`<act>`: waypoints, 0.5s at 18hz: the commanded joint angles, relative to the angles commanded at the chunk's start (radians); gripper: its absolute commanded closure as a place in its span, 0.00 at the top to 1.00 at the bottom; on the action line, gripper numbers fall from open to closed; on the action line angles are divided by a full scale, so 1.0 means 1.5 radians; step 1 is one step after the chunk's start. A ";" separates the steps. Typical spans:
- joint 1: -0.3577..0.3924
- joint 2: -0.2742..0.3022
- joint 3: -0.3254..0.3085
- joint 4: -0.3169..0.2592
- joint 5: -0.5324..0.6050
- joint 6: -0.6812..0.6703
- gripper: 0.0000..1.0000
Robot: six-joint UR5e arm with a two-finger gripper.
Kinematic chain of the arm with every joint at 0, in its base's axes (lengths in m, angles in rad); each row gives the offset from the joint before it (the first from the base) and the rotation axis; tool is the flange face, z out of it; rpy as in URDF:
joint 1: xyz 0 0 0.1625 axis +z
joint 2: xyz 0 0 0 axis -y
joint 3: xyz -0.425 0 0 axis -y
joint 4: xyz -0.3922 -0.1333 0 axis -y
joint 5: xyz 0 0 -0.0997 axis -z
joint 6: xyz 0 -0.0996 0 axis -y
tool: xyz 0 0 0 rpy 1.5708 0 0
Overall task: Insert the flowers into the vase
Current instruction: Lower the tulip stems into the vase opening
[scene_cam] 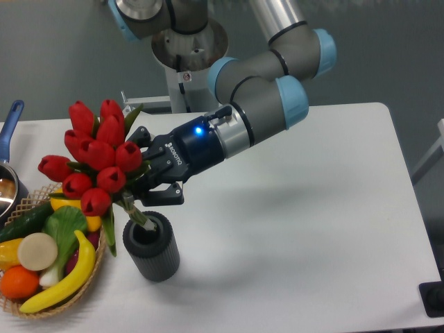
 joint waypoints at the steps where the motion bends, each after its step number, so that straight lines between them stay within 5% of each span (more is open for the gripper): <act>1: 0.000 -0.003 -0.001 0.000 0.000 0.000 0.33; 9: -0.006 -0.033 -0.010 0.000 0.000 0.000 0.33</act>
